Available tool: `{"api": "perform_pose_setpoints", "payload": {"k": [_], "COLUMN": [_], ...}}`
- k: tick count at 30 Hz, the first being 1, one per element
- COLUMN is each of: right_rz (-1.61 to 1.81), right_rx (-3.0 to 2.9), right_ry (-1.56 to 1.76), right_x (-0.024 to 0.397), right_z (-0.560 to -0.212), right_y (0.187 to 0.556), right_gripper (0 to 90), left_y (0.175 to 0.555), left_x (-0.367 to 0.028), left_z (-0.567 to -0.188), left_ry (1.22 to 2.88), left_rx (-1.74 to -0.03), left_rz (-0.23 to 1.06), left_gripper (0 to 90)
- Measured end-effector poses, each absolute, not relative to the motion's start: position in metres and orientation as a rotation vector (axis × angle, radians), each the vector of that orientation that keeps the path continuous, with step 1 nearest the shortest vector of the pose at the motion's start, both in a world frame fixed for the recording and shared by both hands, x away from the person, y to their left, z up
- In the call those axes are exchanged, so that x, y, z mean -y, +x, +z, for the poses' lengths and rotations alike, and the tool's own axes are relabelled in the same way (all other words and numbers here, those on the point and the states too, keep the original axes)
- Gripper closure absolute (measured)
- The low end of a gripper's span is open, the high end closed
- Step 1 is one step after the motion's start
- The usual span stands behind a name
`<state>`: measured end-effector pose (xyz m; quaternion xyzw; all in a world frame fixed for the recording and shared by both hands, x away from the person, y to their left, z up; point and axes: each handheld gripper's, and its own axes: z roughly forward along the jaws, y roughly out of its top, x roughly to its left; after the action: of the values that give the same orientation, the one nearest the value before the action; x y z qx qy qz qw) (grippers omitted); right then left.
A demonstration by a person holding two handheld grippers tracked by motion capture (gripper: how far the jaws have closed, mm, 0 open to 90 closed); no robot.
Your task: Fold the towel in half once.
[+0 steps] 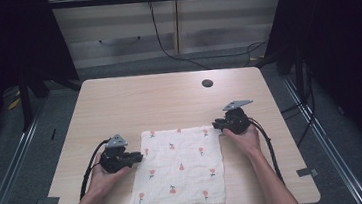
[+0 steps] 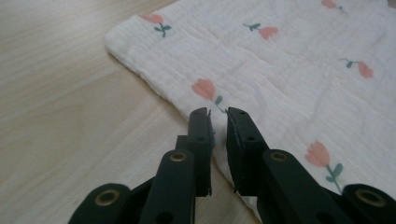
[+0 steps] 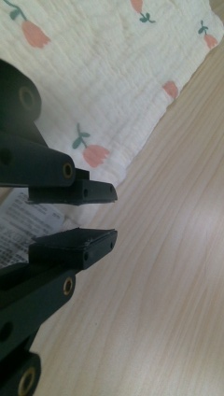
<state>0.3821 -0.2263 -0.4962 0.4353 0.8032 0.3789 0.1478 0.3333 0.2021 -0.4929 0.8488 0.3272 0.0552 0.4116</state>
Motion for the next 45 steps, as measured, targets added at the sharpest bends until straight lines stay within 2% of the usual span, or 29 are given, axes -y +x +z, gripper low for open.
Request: {"api": "perform_pose_setpoints", "payload": {"k": [6, 10, 16, 19, 30, 43, 45], "right_rz": [1.06, 1.047, 1.088, 1.078, 1.104, 1.115, 1.118], "right_rx": [-2.326, -2.347, -2.372, -2.375, -2.368, -2.367, -2.368], "right_ry": [1.281, 1.268, 1.248, 1.243, 1.256, 1.258, 1.266], "right_x": [0.227, 0.227, 0.224, 0.223, 0.224, 0.224, 0.224], "right_z": [-0.501, -0.505, -0.507, -0.507, -0.508, -0.508, -0.508], "right_y": [0.386, 0.387, 0.388, 0.387, 0.388, 0.388, 0.388], "right_gripper": [69.0, 68.8, 83.9, 86.4, 87.0, 86.9, 86.9], "left_y": [0.342, 0.353, 0.378, 0.392, 0.424, 0.424, 0.422], "left_x": [-0.214, -0.214, -0.211, -0.208, -0.185, -0.175, -0.174], "left_z": [-0.479, -0.482, -0.489, -0.49, -0.494, -0.504, -0.503], "left_ry": [2.078, 2.086, 2.078, 2.059, 2.123, 2.146, 2.177], "left_rx": [-0.859, -0.881, -0.945, -0.957, -0.938, -0.913, -0.88], "left_rz": [0.155, 0.158, 0.154, 0.142, 0.138, 0.144, 0.161], "left_gripper": [75.1, 72.6, 67.9, 63.6, 66.7, 66.2, 69.2]}}
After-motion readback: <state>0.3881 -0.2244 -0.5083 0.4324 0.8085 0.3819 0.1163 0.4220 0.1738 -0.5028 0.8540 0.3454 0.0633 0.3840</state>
